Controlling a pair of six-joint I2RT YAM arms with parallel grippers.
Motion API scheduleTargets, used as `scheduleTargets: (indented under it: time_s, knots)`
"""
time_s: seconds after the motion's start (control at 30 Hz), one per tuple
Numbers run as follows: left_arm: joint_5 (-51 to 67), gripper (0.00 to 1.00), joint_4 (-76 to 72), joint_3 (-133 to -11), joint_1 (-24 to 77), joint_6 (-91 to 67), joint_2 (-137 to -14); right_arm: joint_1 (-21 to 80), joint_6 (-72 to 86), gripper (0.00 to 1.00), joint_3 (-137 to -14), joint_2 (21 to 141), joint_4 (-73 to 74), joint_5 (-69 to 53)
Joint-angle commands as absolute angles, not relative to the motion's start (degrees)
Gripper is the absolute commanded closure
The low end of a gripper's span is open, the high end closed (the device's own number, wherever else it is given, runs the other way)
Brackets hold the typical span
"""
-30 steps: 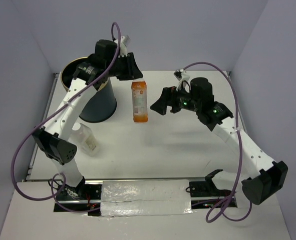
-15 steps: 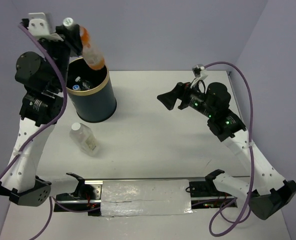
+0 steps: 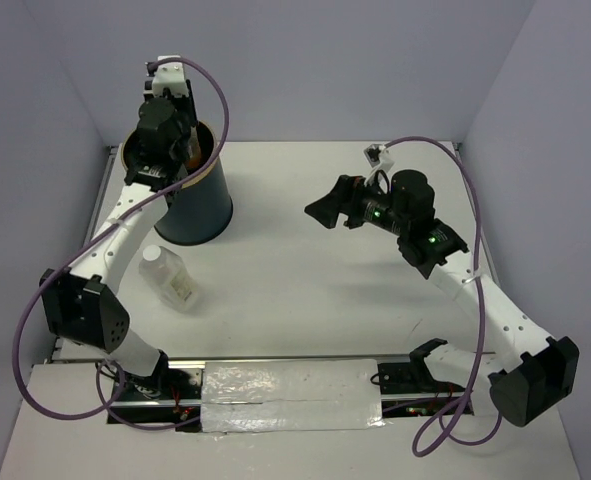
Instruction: Put the plastic bottles in the bin
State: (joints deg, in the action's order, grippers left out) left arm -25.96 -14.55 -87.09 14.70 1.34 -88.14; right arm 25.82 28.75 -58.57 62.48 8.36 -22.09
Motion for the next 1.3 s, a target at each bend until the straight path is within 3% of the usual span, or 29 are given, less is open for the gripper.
scheduleTargets:
  time_s: [0.0, 0.3, 0.33, 0.4, 0.43, 0.57, 0.77, 1.1, 1.27]
  knots:
    - [-27.33, 1.00, -22.32, -85.18, 13.80, 0.53, -86.40, 25.49, 29.62, 0.00, -56.87, 63.19, 4.92, -23.38]
    - [-29.71, 0.96, -20.66, -71.29, 13.54, -11.06, -82.27, 24.87, 30.06, 0.00, -55.02, 64.34, 2.29, -25.14]
    - [-29.71, 0.82, -19.96, -70.76, 13.54, -11.60, -81.92, 24.70, 30.15, 0.00, -54.76, 64.51, 2.11, -25.75]
    - [-28.14, 0.33, -13.65, -72.15, 13.54, -11.78, -81.65, 24.78, 30.06, 0.00, -54.84, 64.77, 2.02, -26.45]
    - [-27.08, 0.01, -10.40, -75.38, 13.54, -10.99, -81.82, 24.79, 30.23, 0.00, -54.93, 64.51, 2.02, -26.98]
    - [-25.15, 0.01, 9.79, -88.57, 13.54, -9.15, -83.06, 24.79, 30.94, 0.00, -53.70, 62.93, 0.18, -27.86]
    - [-26.98, 0.01, 23.10, -100.19, 13.54, -15.01, -78.42, 24.78, 30.94, 0.00, -53.26, 62.32, 0.18, -27.69]
    - [-32.96, 0.02, 43.22, -79.73, 13.54, -33.29, -58.46, 24.79, 29.62, 0.00, -51.77, 59.41, 1.50, -27.51]
    - [-30.32, 0.05, 50.26, -76.55, 13.54, -36.91, -52.39, 24.87, 31.02, 0.00, -51.68, 59.42, 1.32, -29.44]
